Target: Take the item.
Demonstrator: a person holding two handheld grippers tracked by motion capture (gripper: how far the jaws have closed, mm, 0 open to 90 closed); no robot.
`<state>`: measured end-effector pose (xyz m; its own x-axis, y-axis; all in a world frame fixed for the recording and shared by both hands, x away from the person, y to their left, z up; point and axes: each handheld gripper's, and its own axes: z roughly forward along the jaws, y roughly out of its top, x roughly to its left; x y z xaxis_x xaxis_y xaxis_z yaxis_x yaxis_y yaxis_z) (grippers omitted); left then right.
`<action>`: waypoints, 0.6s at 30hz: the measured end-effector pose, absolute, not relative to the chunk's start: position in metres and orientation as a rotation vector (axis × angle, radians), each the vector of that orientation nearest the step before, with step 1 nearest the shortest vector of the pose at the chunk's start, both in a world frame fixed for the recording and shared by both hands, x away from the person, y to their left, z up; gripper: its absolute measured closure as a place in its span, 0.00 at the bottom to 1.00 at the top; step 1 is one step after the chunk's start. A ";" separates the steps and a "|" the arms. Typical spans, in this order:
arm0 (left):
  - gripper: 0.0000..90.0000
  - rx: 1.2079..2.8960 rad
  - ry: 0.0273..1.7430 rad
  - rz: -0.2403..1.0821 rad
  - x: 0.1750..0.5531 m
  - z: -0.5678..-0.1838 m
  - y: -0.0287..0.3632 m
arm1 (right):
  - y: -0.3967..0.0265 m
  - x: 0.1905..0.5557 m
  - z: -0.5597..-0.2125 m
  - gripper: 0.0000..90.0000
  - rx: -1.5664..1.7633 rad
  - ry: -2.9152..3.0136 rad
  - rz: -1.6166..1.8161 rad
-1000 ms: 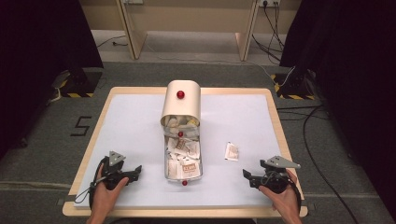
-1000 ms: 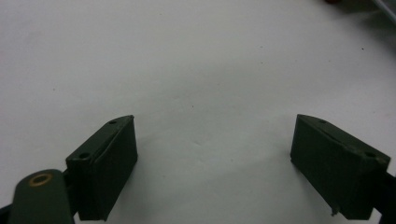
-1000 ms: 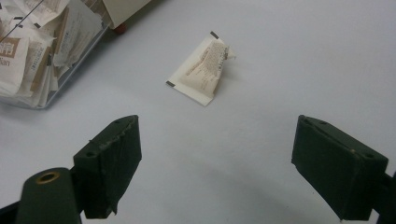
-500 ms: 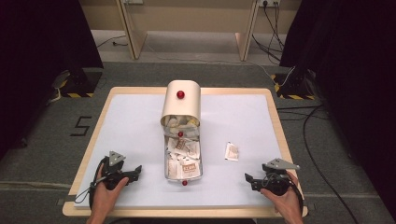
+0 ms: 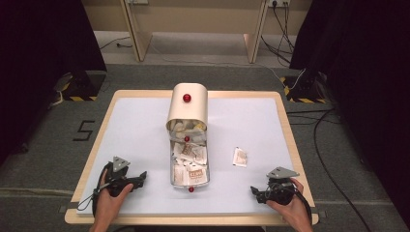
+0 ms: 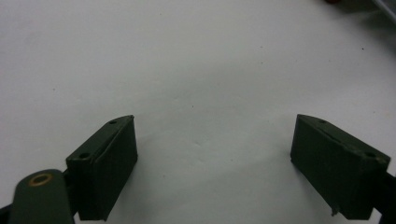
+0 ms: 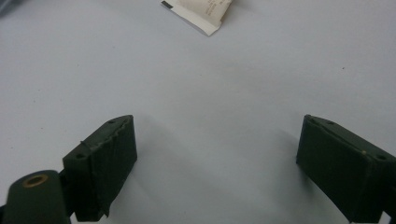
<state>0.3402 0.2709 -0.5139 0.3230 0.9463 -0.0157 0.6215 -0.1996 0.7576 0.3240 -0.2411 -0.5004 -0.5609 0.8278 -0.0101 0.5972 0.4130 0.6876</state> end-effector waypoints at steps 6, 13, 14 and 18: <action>0.15 1.917 1.381 0.615 0.340 -0.514 0.271 | -0.241 0.324 -0.501 0.14 1.228 2.322 0.920; 0.15 1.917 1.381 0.615 0.340 -0.514 0.271 | -0.241 0.324 -0.501 0.14 1.226 2.324 0.919; 0.15 1.917 1.381 0.615 0.340 -0.514 0.271 | -0.241 0.324 -0.501 0.14 1.226 2.324 0.919; 0.15 1.917 1.381 0.615 0.340 -0.514 0.271 | -0.241 0.324 -0.501 0.14 1.224 2.324 0.920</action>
<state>0.3402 0.2709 -0.5139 0.3233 0.9462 -0.0155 0.6215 -0.1999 0.7575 0.3240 -0.2412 -0.5008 -0.5614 0.8274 -0.0117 0.5953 0.4136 0.6888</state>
